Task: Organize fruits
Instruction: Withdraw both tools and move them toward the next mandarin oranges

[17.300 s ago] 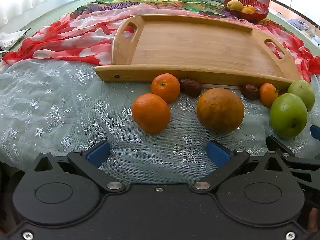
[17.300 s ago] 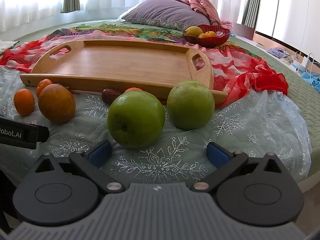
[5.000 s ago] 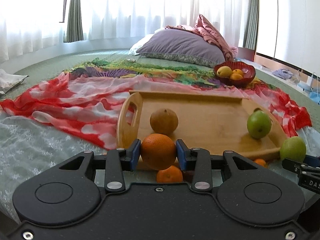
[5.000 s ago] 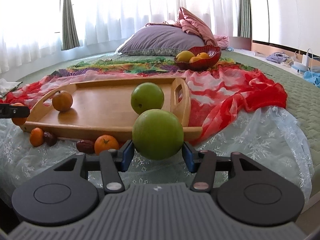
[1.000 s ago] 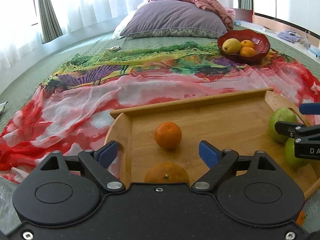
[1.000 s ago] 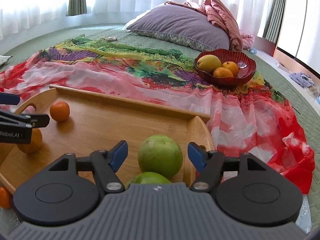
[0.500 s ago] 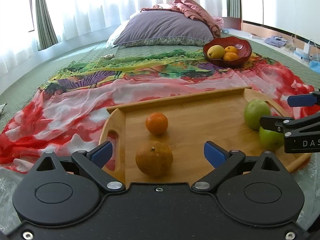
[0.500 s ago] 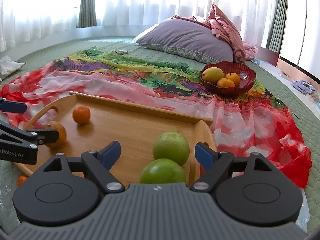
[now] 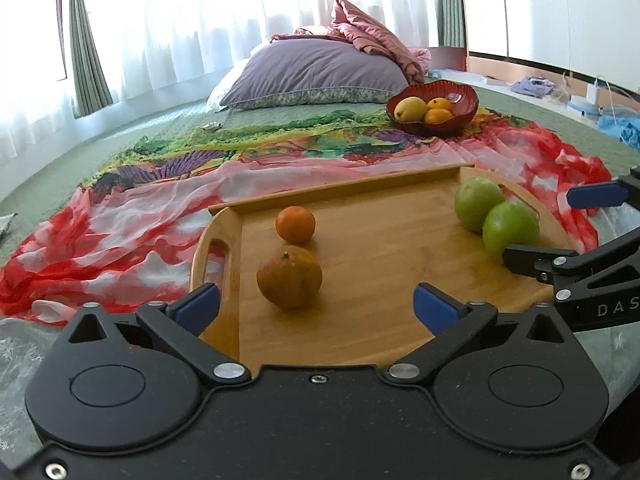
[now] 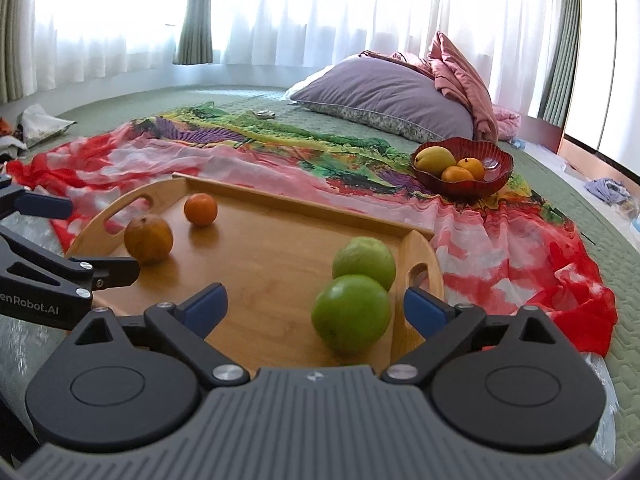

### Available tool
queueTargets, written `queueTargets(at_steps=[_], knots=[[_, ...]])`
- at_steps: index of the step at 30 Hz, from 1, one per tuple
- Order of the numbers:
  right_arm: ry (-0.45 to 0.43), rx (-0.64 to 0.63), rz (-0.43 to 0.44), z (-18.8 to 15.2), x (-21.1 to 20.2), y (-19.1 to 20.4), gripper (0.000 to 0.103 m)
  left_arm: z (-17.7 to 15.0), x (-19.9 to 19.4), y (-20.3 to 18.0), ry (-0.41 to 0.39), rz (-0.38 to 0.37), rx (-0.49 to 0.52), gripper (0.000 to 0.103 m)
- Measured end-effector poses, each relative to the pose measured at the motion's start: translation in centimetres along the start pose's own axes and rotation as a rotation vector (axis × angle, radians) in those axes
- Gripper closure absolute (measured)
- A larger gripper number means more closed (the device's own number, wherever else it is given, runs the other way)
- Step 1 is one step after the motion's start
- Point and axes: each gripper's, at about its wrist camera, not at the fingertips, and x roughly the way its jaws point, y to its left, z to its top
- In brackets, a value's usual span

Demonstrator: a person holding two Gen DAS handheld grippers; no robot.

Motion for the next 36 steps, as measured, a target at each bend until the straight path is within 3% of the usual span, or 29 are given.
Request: queueTargets(at_steps=[5,15,20,30,32,36], knots=[[-0.001,-0.011,-0.012,-1.4,-0.7,0.5,0.002,-1.3,-0.6,-0.4,-0.005,0.007,0.01,0.0],[-0.01,0.023,-0.014,-4.0,-1.8,0.6,0.002,-4.0,-1.9,0.3,-0.011,-0.019,-0.069,0.0],[-0.02,0.024,-0.011,-5.1,-2.4,0.6,0.009,-5.0,-2.4,0.7,-0.001,-0.016,-0.092,0.001],[-0.031,-0.008,-0.002,-6.5,-3.4,1.6,0.036,-6.4,-1.8,2.3,0.077,-0.029,-0.162,0.052],[-0.023,-0.019,0.008,-6.8,-3.5,2.0,0.045,-6.7,-1.7,2.3,0.084,-0.035,-0.16,0.056],[-0.018,-0.042,0.029,-7.2,-3.5,2.8,0.051,-6.9,-1.6,2.2,0.087,-0.041,-0.16,0.059]])
